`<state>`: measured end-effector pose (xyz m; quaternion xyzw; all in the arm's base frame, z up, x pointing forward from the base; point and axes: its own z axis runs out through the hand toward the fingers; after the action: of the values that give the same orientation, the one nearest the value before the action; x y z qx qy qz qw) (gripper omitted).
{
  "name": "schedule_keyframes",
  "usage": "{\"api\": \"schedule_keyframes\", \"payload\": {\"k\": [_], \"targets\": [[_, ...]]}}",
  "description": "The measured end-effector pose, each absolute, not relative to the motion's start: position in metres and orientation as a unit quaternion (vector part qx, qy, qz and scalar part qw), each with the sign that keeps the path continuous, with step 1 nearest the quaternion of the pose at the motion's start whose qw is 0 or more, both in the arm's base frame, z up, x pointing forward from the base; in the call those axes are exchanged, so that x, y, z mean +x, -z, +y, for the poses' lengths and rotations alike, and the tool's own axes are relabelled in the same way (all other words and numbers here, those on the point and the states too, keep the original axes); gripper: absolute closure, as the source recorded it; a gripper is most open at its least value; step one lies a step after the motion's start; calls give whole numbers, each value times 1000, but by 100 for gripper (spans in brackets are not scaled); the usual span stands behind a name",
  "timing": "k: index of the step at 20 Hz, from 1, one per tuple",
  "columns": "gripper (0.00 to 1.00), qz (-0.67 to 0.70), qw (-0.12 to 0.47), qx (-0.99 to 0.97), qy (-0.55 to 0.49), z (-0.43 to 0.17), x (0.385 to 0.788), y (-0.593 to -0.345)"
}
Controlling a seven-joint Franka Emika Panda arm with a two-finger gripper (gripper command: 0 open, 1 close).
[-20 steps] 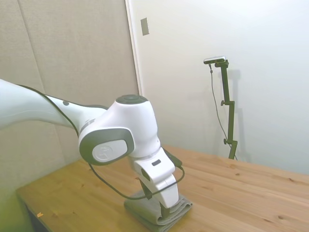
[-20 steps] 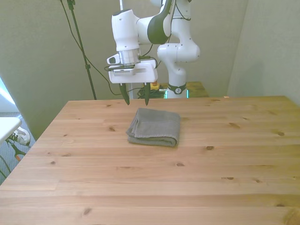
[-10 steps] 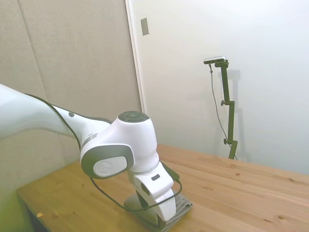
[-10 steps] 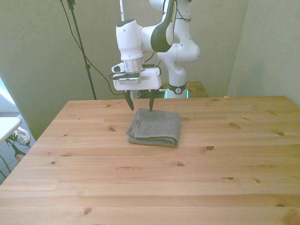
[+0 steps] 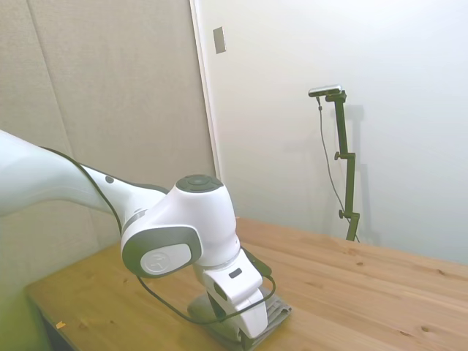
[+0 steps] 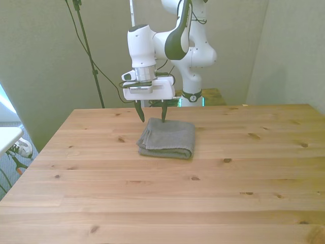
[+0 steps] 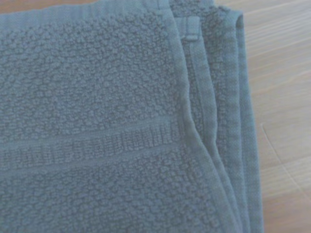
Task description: Unfold the towel
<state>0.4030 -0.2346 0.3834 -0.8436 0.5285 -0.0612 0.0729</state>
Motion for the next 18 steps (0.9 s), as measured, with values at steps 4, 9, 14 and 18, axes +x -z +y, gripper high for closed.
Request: {"api": "schedule_keyframes", "payload": {"k": [4,9,14,18], "targets": [[100,526,71,-844,72,-231,404,-379],[100,525,71,-845,71,-229,402,-374],[100,524,70,-846,71,-229,400,-372],[100,524,70,-846,71,-229,400,-372]]}}
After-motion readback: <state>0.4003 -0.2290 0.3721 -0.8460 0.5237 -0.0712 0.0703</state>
